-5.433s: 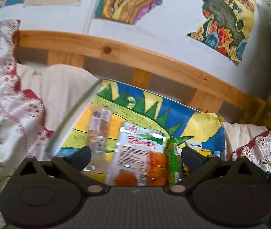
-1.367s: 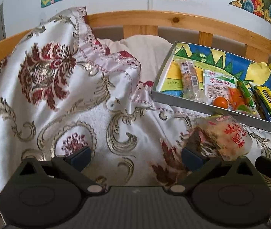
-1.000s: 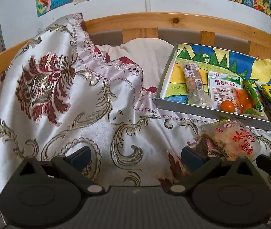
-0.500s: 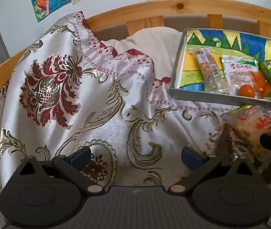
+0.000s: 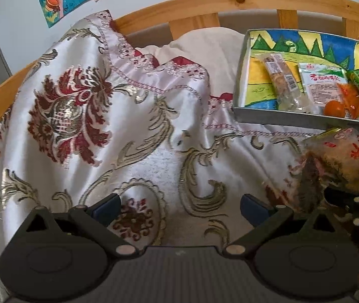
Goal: Organize snacks
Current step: 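Grasp the red-lettered clear bag with the right tool while the left tool approaches the dark packet, then grasp the dark jerky packet with the left tool while the right tool lifts the bag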
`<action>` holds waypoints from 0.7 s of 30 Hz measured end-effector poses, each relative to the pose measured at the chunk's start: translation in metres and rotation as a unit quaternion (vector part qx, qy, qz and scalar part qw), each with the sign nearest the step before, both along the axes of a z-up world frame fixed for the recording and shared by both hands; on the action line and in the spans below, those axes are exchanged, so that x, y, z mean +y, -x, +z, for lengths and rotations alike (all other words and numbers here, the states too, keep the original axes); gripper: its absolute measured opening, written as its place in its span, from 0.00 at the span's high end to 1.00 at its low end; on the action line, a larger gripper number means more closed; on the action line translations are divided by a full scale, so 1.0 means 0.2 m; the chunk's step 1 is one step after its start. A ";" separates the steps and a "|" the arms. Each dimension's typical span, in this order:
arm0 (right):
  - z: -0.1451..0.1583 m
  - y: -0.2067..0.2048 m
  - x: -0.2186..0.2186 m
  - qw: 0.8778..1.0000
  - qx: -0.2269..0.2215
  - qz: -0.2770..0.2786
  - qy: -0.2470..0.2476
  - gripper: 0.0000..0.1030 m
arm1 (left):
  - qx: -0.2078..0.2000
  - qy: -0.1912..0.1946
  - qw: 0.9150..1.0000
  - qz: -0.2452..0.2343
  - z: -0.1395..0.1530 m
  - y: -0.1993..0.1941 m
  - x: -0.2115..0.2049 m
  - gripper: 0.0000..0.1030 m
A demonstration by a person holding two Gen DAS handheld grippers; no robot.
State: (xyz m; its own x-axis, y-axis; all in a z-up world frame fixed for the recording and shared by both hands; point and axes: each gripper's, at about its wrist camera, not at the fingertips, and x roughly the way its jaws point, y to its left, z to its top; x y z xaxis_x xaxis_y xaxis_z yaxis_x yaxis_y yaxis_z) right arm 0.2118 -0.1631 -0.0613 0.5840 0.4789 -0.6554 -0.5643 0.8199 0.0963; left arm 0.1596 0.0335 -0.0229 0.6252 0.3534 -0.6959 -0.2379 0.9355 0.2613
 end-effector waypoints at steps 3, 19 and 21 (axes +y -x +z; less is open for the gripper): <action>0.00 -0.01 -0.04 1.000 0.004 -0.017 -0.011 0.10 | -0.003 0.001 1.000 -0.014 -0.01 -0.02 -0.03 0.01; 0.08 0.08 -0.22 0.999 -0.024 -0.014 0.023 0.30 | -0.016 0.029 0.993 -0.117 -0.10 -0.08 -0.20 0.01; 0.08 0.08 -0.25 0.999 -0.019 -0.020 0.025 0.30 | -0.024 0.018 0.989 -0.142 -0.11 -0.08 -0.23 0.01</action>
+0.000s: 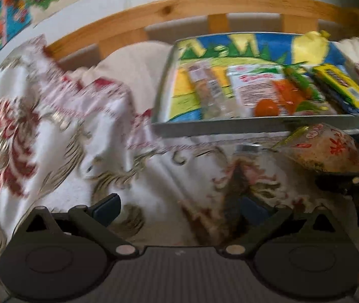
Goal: Organize snacks
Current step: 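Grasp the dark jerky packet with the left tool while the right tool lifts the bag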
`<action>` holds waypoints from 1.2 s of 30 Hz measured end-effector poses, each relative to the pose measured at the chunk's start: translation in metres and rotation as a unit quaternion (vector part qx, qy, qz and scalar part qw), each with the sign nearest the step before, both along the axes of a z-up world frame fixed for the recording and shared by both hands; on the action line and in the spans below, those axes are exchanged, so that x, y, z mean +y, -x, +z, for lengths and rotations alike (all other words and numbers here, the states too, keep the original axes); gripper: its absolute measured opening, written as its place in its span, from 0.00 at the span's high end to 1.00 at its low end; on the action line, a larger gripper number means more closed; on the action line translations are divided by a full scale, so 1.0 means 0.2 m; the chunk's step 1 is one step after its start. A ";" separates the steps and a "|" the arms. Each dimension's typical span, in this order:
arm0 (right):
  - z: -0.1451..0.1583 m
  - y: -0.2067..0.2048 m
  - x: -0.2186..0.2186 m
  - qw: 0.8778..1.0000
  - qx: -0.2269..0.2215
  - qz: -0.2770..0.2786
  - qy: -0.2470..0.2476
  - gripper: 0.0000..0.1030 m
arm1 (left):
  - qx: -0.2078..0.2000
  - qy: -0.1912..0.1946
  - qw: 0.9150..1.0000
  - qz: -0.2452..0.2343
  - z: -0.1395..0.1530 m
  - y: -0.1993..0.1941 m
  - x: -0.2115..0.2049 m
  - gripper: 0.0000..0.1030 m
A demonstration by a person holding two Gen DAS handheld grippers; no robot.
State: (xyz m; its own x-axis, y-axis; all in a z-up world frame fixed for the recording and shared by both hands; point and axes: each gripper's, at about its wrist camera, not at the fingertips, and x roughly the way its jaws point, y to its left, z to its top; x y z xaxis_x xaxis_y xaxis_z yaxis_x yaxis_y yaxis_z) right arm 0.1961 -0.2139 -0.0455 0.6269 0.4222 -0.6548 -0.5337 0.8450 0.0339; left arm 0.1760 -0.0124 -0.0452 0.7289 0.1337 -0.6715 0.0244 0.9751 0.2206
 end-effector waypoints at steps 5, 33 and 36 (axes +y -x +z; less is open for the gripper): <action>0.00 -0.01 -0.03 1.000 0.006 -0.004 -0.001 0.29 | -0.006 -0.024 0.998 -0.055 -0.02 -0.02 -0.11 0.01; -0.02 -0.01 -0.03 1.000 0.004 0.000 0.005 0.28 | 0.054 0.056 0.988 -0.132 -0.05 -0.12 -0.05 0.16; -0.02 -0.01 -0.03 1.000 0.006 0.000 0.005 0.28 | 0.057 0.085 0.987 -0.127 -0.03 -0.11 -0.02 0.21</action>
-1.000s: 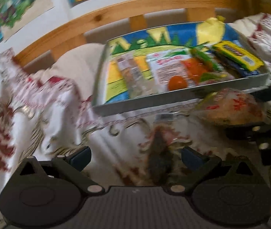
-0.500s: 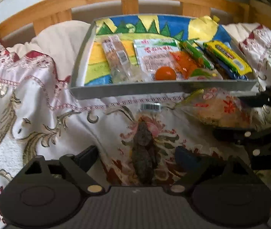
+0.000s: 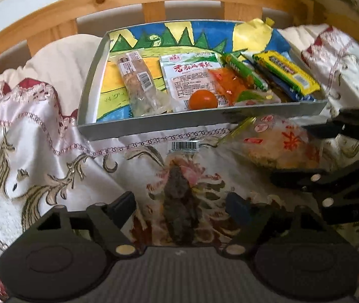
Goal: Organize snacks
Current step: 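Grasp the dark jerky packet with the left tool while the right tool lifts the bag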
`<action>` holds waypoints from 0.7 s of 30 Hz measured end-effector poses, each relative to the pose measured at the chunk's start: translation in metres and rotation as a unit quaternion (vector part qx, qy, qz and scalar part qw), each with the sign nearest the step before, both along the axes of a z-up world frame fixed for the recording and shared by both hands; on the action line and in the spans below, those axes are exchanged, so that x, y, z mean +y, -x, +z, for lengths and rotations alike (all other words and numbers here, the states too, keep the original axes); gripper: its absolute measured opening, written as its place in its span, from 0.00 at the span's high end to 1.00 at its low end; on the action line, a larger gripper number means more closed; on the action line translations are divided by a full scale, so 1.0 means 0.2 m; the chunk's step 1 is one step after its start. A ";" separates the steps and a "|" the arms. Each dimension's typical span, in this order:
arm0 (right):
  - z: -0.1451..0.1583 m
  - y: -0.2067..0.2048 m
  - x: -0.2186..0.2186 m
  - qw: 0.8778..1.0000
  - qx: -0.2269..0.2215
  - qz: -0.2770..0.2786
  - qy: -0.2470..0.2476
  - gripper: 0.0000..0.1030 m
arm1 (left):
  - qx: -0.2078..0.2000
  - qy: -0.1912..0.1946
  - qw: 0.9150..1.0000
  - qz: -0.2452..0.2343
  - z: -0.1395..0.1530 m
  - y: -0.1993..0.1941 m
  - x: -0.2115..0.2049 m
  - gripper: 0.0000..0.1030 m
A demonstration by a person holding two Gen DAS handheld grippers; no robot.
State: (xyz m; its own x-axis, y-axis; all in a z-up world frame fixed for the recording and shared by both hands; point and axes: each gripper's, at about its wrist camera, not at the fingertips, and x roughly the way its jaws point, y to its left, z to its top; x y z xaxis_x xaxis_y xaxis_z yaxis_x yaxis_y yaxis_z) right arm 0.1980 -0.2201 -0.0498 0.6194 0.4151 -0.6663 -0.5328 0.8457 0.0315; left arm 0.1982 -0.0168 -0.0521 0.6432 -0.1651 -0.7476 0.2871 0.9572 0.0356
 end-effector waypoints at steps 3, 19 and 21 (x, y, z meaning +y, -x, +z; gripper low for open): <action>-0.01 0.00 0.00 1.000 0.002 0.001 0.001 0.28 | -0.019 0.000 1.000 -0.014 0.02 0.02 -0.01 0.21; -0.01 0.00 0.00 1.000 0.005 0.001 0.003 0.28 | 0.041 0.024 0.999 -0.003 -0.02 -0.04 0.04 0.36; -0.02 0.00 0.00 1.000 0.006 0.001 0.003 0.28 | 0.047 0.020 0.999 -0.001 -0.02 -0.04 0.03 0.39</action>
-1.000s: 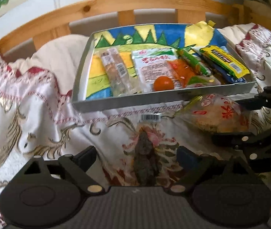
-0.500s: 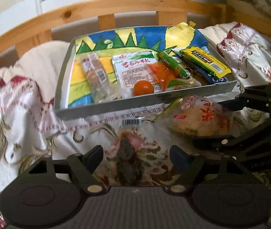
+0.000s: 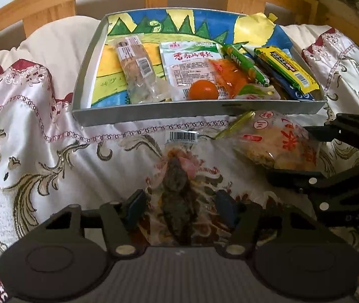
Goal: Organize snacks
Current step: 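Grasp the dark jerky packet with the left tool while the right tool lifts the bag, then carry the jerky packet and red-lettered bag over the tray with both tools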
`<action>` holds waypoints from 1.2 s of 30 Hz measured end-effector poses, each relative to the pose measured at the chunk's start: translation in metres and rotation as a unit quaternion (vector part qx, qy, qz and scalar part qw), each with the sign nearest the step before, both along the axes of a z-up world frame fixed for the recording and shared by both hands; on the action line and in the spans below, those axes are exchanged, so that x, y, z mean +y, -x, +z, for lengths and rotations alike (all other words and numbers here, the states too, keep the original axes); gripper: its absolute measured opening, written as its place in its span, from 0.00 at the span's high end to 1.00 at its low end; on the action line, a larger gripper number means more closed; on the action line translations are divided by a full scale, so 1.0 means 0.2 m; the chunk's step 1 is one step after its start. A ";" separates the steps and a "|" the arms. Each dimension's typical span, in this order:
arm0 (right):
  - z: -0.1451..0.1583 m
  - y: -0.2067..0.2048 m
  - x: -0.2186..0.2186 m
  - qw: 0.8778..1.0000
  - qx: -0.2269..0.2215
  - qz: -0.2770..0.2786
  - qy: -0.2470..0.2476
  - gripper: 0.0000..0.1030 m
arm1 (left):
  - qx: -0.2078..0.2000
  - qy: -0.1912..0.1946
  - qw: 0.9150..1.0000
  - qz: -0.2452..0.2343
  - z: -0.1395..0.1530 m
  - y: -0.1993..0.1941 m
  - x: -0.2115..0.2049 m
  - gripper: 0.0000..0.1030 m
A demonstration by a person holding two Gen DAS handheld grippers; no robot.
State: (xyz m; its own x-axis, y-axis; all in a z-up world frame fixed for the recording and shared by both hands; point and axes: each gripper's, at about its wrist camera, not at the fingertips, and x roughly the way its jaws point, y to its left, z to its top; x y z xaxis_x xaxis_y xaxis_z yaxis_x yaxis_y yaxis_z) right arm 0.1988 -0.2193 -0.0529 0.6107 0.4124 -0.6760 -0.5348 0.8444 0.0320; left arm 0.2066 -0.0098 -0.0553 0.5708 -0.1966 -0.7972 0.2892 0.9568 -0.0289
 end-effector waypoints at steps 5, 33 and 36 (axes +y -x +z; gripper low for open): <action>0.00 0.00 0.00 1.000 0.000 0.001 0.002 0.28 | 0.013 -0.005 1.000 0.017 0.01 -0.01 0.00 0.52; 0.15 0.21 0.07 0.983 -0.149 0.051 0.090 0.31 | -0.013 0.054 0.994 0.094 0.25 0.17 0.02 0.52; 0.17 0.22 0.07 0.978 -0.176 0.049 0.098 0.31 | -0.032 0.056 0.994 0.094 0.29 0.14 0.00 0.52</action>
State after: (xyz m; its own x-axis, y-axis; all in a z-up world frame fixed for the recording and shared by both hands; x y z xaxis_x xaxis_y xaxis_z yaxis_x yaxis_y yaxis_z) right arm 0.1549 -0.2047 -0.0188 0.7834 0.3644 -0.5034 -0.5628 0.7596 -0.3261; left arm 0.1786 -0.0099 0.0028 0.6542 -0.1675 -0.7376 0.1107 0.9859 -0.1257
